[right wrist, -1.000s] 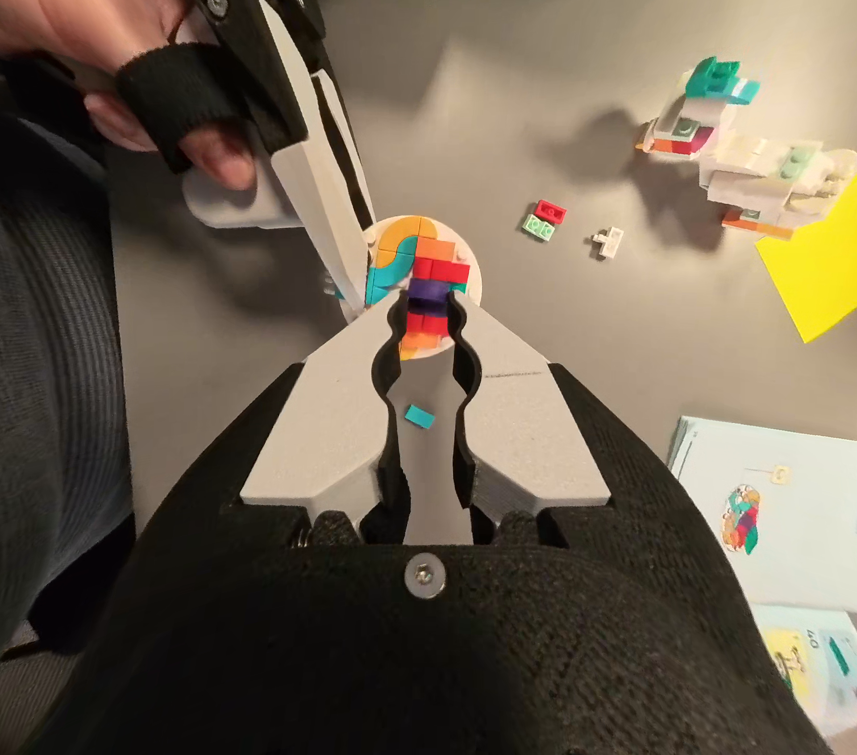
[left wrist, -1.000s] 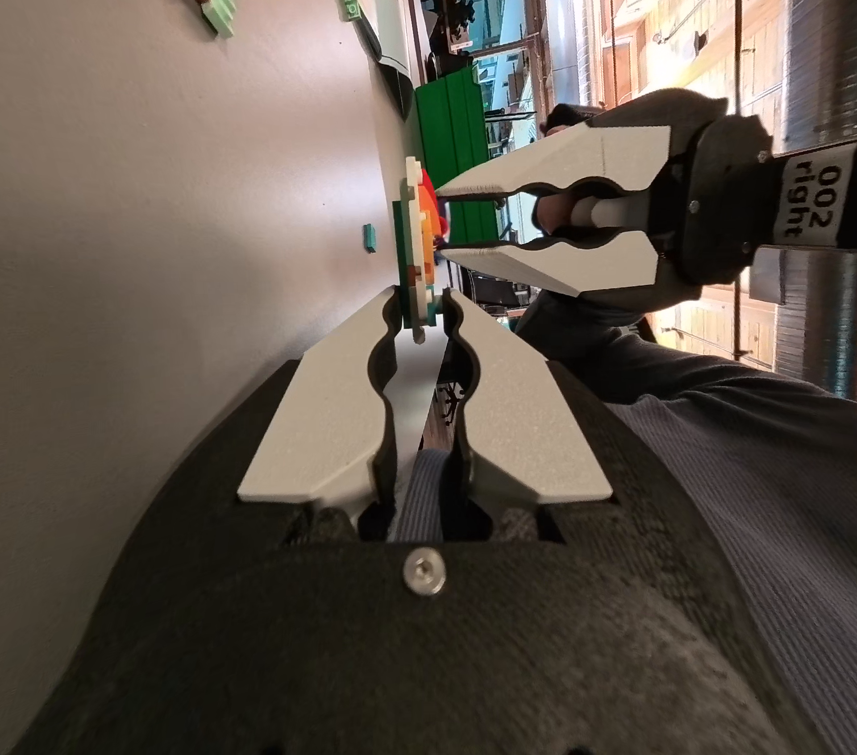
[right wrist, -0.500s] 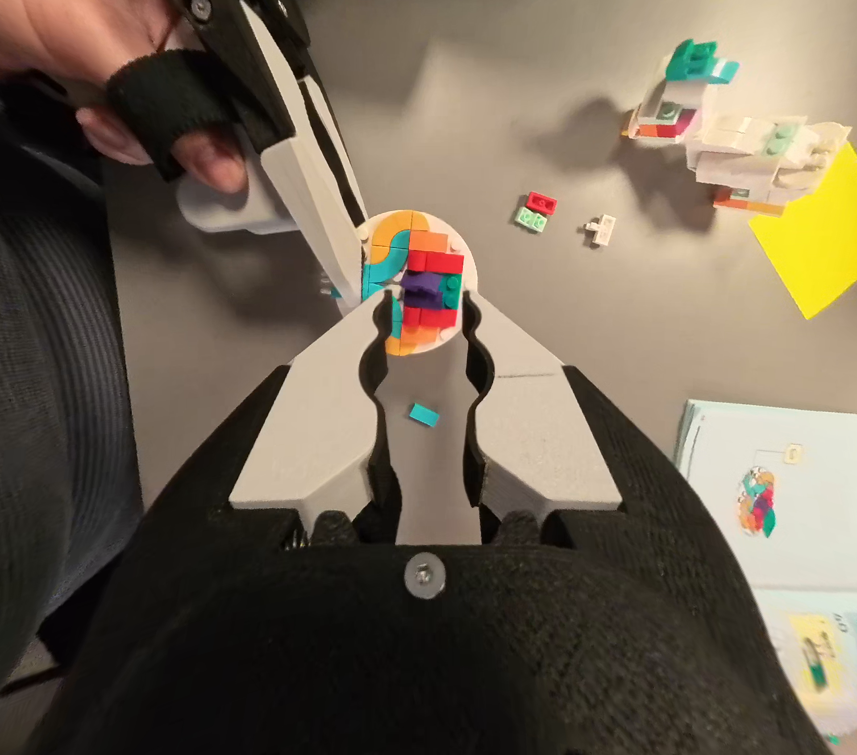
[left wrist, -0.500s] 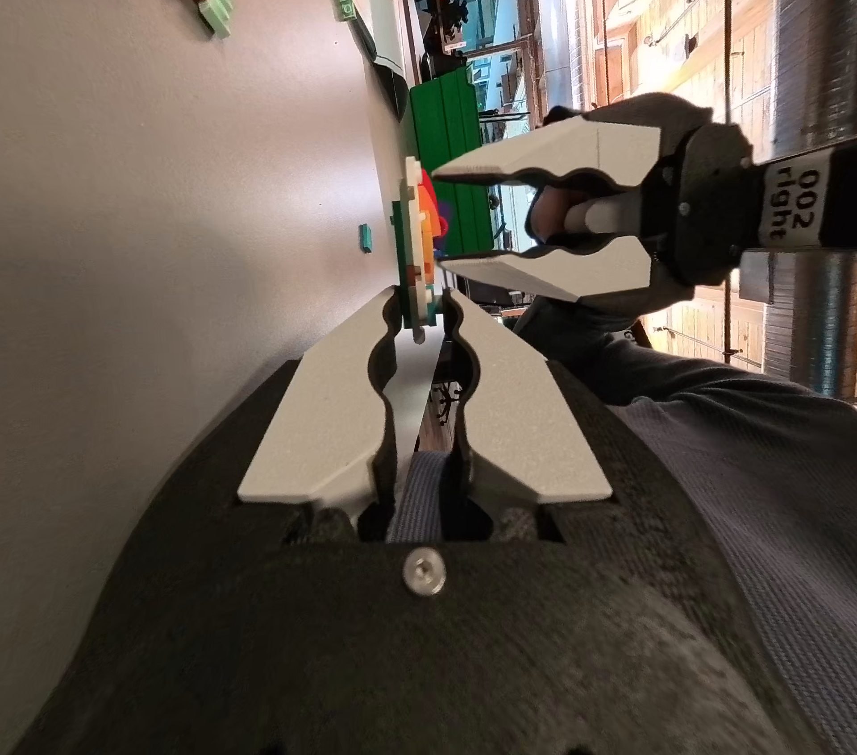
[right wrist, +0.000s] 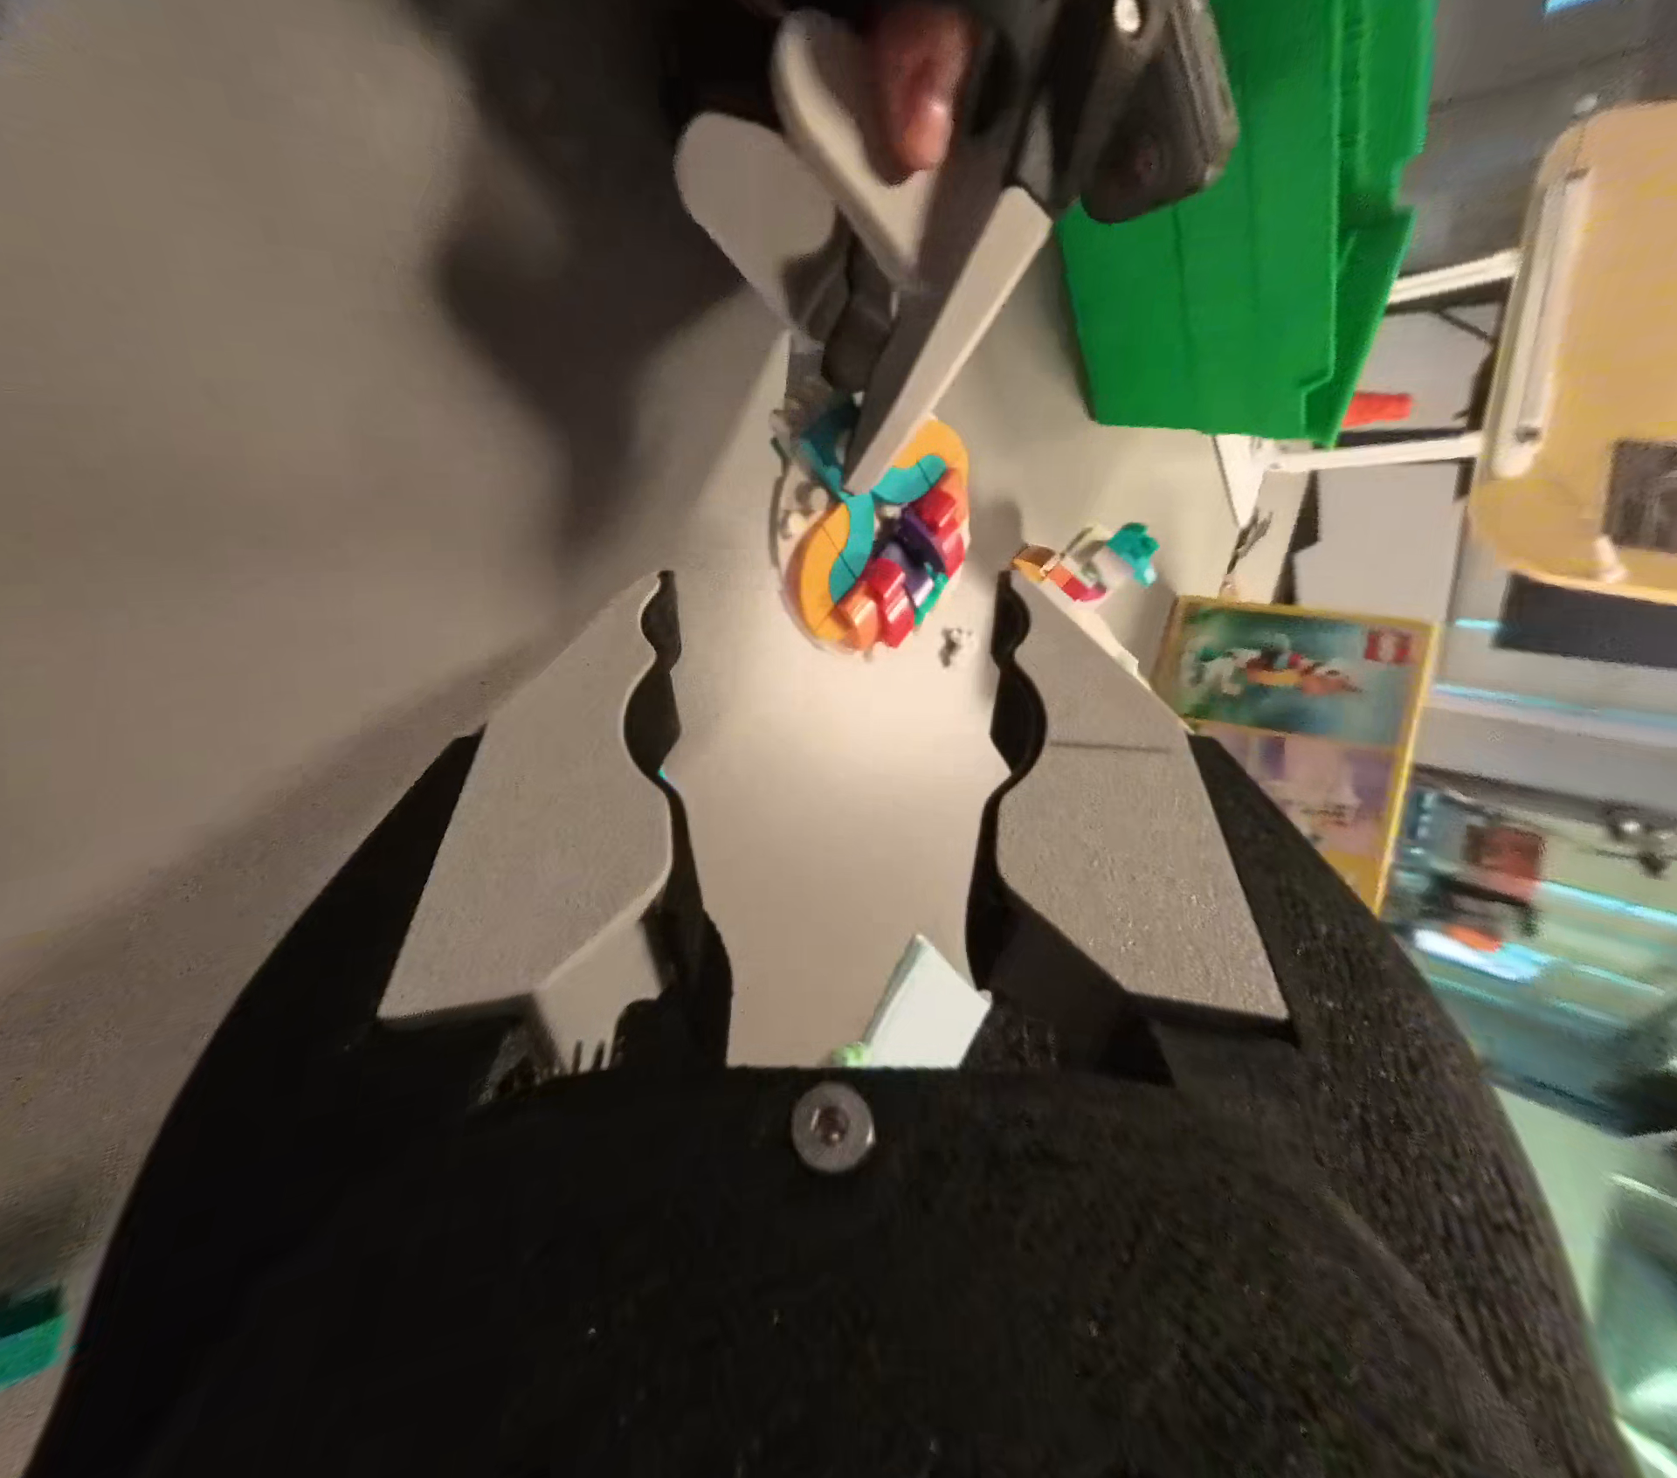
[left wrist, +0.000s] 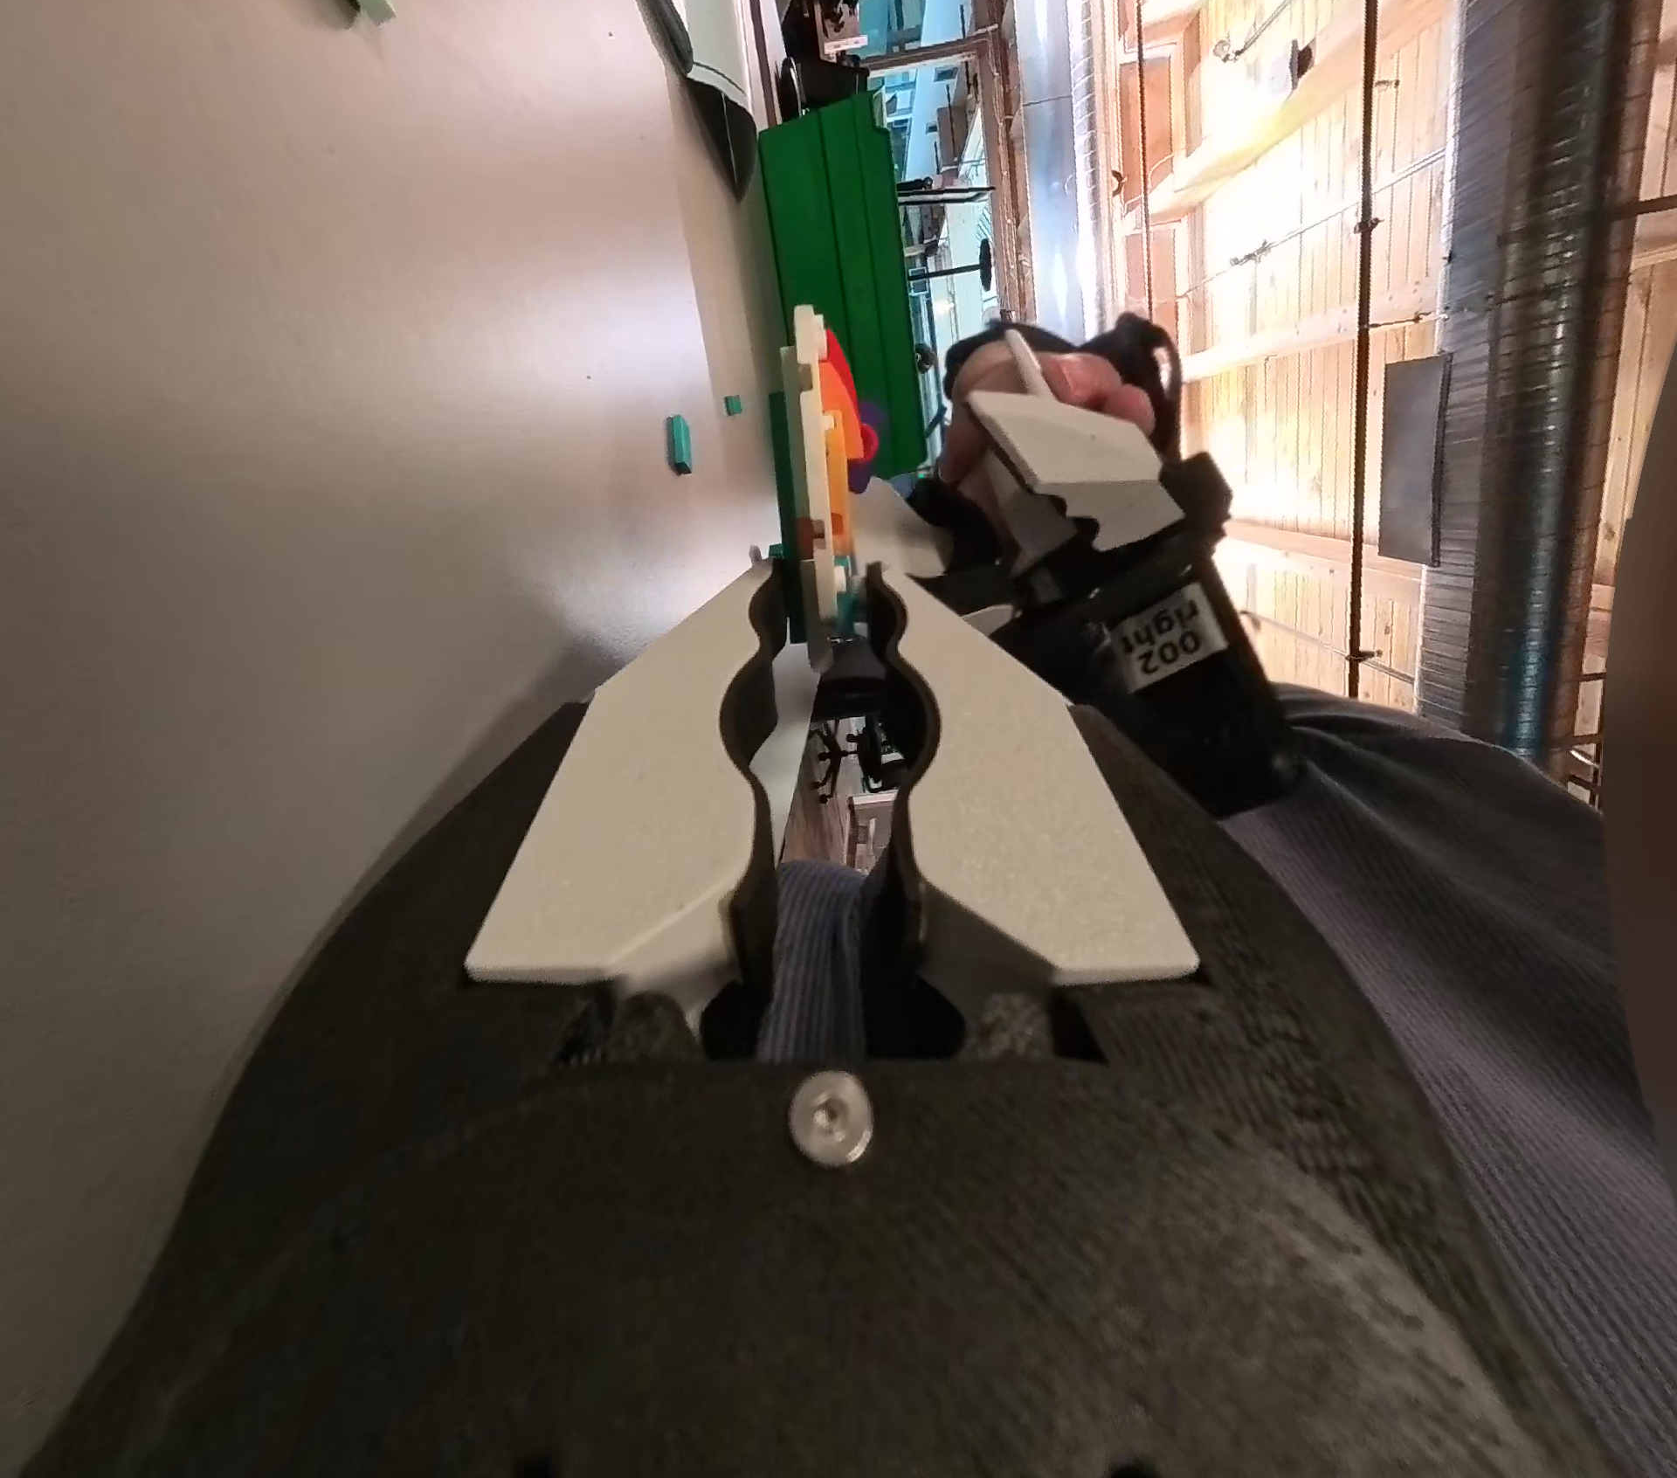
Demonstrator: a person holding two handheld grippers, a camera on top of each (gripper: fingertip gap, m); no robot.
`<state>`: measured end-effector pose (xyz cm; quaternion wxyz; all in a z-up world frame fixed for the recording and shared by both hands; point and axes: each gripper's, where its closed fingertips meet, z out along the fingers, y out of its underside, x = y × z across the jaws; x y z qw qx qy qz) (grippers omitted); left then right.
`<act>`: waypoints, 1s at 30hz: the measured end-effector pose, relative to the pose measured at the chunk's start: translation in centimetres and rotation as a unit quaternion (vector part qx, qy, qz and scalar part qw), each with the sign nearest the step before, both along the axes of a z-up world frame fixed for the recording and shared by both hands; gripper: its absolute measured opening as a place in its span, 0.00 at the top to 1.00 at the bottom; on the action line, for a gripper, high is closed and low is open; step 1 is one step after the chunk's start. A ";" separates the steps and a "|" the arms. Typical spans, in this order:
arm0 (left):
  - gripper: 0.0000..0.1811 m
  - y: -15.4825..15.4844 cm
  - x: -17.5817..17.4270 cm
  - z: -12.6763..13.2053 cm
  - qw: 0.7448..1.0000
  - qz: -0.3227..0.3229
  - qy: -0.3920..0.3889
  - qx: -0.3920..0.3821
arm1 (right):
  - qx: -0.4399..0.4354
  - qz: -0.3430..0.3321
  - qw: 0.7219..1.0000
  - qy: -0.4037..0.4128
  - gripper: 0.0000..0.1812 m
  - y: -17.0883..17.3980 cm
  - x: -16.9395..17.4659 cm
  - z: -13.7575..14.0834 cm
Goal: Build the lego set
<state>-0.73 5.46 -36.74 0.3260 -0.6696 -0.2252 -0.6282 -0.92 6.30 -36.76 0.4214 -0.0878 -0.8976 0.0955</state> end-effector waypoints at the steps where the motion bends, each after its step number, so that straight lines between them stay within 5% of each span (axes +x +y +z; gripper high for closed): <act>1: 0.92 0.0 0.0 0.0 1.000 0.000 0.001 0.000 | 0.010 0.007 1.000 0.000 0.62 -0.2 0.0 -0.3; 30: 0.92 0.0 0.0 0.1 1.000 -0.003 -0.002 0.001 | 0.005 0.013 1.000 -0.022 0.67 -0.1 -0.5 -1.1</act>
